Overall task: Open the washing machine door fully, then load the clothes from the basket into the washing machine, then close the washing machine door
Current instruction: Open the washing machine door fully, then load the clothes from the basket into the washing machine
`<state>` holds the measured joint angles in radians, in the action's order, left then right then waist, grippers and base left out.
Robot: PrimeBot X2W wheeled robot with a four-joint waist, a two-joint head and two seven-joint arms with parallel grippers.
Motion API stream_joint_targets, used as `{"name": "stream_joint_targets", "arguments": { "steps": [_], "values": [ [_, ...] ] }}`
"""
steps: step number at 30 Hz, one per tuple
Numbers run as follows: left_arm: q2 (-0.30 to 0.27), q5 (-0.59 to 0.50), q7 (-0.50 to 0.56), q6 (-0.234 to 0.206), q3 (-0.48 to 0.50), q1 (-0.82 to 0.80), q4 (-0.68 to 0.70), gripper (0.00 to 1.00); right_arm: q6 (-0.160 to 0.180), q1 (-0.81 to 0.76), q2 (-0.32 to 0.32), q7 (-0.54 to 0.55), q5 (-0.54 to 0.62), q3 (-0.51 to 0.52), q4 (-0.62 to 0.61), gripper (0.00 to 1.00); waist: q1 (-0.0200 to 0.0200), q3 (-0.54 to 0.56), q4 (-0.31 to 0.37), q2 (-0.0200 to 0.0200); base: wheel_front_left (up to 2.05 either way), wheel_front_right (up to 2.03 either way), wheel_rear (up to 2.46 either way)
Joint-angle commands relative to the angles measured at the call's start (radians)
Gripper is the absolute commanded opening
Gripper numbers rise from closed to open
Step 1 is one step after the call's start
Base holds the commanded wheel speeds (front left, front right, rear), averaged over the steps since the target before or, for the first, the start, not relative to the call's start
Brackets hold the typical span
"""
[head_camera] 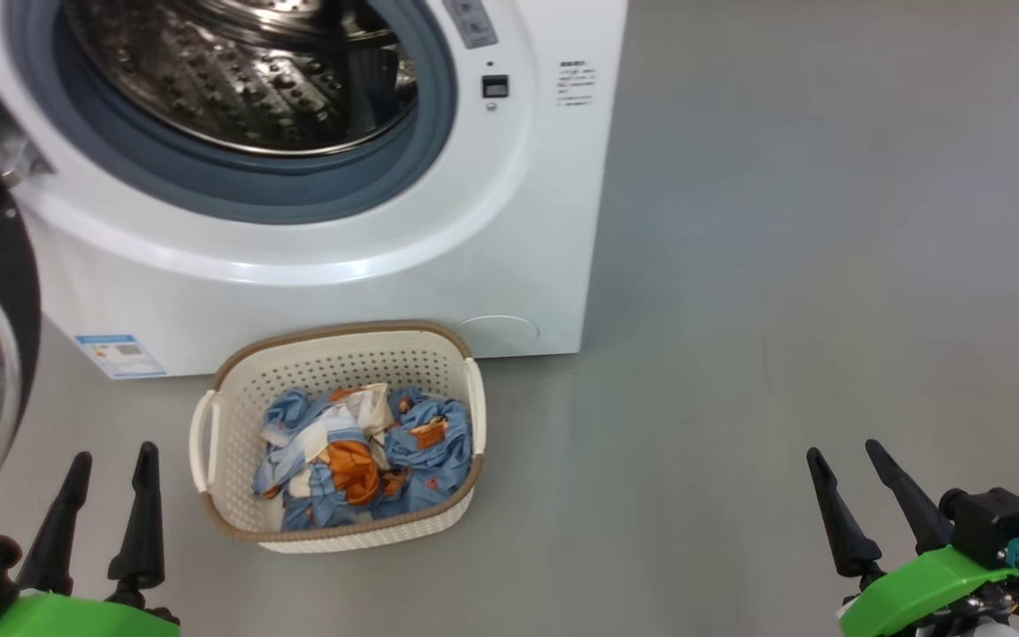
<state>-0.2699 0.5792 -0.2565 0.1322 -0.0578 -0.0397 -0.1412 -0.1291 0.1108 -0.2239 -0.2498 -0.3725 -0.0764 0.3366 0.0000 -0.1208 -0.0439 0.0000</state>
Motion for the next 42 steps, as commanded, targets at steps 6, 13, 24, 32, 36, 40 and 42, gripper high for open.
{"name": "stream_joint_targets", "arguments": {
  "steps": [6, 13, 24, 32, 36, 40, 42],
  "values": [
    [-0.037, 0.012, -0.005, -0.002, 0.044, 0.004, 0.034, 1.00, -0.002, -0.021, -0.004, -0.012, -0.008, -0.007, -0.030, 1.00, 0.0000, 0.003, 0.062, 0.0000, 0.00, 0.00, 0.00],
    [-0.043, 0.023, -0.005, -0.002, 0.037, 0.013, 0.029, 1.00, -0.002, -0.025, -0.003, -0.012, -0.010, -0.006, -0.028, 1.00, 0.0000, 0.010, 0.079, 0.0000, 0.00, 0.00, 0.00],
    [-0.046, 0.044, -0.005, -0.002, 0.022, 0.012, 0.026, 1.00, -0.002, -0.028, 0.001, -0.012, -0.009, -0.002, -0.031, 1.00, 0.0000, 0.015, 0.076, 0.0000, 0.00, 0.00, 0.00],
    [-0.065, 0.079, -0.005, -0.002, -0.001, -0.001, 0.028, 1.00, -0.002, -0.017, 0.000, -0.012, -0.010, -0.009, -0.030, 1.00, 0.0000, 0.007, 0.074, 0.0000, 0.13, -0.43, 0.30],
    [-0.073, 0.084, -0.005, -0.002, -0.004, -0.008, 0.031, 1.00, -0.002, -0.011, 0.003, -0.012, -0.008, -0.009, -0.031, 1.00, 0.0000, -0.002, 0.076, 0.0000, 0.70, -1.41, 0.70],
    [-0.076, 0.087, -0.005, -0.002, -0.006, -0.014, 0.033, 1.00, -0.002, -0.007, 0.006, -0.012, -0.007, -0.006, -0.032, 1.00, 0.0000, -0.009, 0.080, 0.0000, 1.15, -1.80, 0.65],
    [-0.076, 0.086, -0.005, -0.002, -0.008, -0.017, 0.035, 1.00, -0.002, -0.007, 0.008, -0.012, -0.006, -0.004, -0.033, 1.00, 0.0000, -0.011, 0.081, 0.0000, 1.26, -1.74, 0.48]
  ]
}}
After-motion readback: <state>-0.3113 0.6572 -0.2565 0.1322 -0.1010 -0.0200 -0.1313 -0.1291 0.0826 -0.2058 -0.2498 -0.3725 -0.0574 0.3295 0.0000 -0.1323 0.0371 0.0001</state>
